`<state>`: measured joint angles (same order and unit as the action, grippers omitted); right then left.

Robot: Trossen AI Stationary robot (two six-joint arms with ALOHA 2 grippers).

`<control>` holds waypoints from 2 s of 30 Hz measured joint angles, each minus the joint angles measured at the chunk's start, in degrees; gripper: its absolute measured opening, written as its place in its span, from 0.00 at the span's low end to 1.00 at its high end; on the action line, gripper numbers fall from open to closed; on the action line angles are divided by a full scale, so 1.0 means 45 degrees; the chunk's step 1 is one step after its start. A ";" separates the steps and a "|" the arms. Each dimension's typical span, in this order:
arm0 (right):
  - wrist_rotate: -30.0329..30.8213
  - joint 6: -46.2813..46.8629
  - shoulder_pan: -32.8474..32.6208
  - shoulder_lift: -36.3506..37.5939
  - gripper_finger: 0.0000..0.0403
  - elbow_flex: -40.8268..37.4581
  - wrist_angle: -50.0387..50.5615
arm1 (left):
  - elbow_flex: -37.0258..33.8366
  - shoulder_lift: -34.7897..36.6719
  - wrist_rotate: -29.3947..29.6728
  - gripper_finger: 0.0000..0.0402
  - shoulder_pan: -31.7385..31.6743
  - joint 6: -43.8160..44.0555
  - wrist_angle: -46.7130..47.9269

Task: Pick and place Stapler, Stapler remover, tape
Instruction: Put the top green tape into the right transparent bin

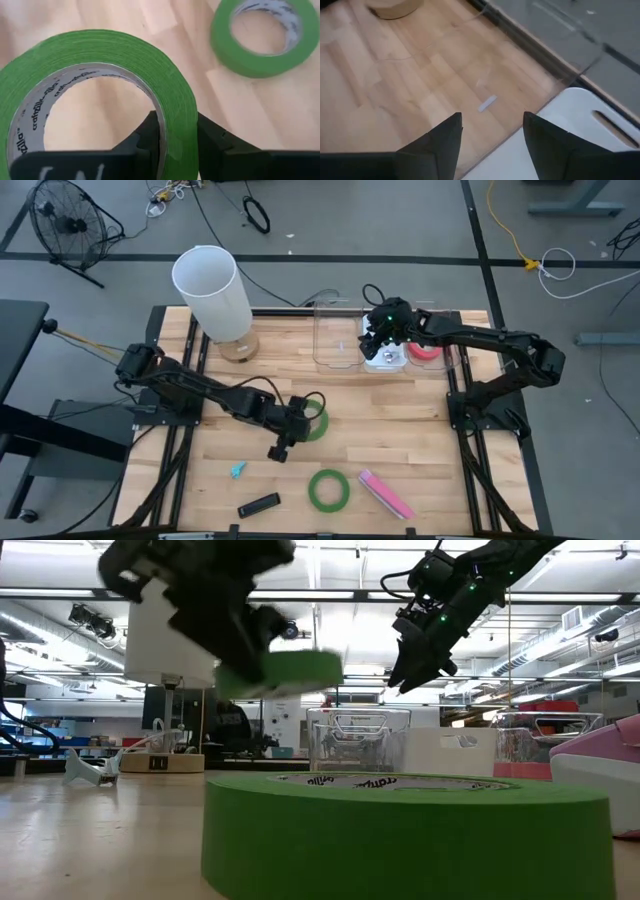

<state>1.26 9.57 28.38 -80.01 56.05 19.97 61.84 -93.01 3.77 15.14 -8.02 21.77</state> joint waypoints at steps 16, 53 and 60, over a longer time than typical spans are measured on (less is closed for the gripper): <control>-0.6584 0.1694 -0.0839 0.0000 0.52 0.0001 -0.3501 | 0.2381 0.0019 0.7917 0.21 -0.1012 -0.2015 0.3595; -0.4867 0.1334 -0.2631 0.0010 0.20 0.0004 -0.7497 | 0.2367 0.0019 1.1022 0.21 -0.1258 -0.4696 -0.0288; -0.4649 0.1044 -0.2666 0.0011 0.20 0.0001 -0.7519 | 0.2367 0.0019 1.0827 0.38 -0.1273 -0.3991 -0.0366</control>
<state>-19.67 14.26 16.39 -79.96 56.06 -13.86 72.49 -92.92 52.49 9.41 -25.98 20.12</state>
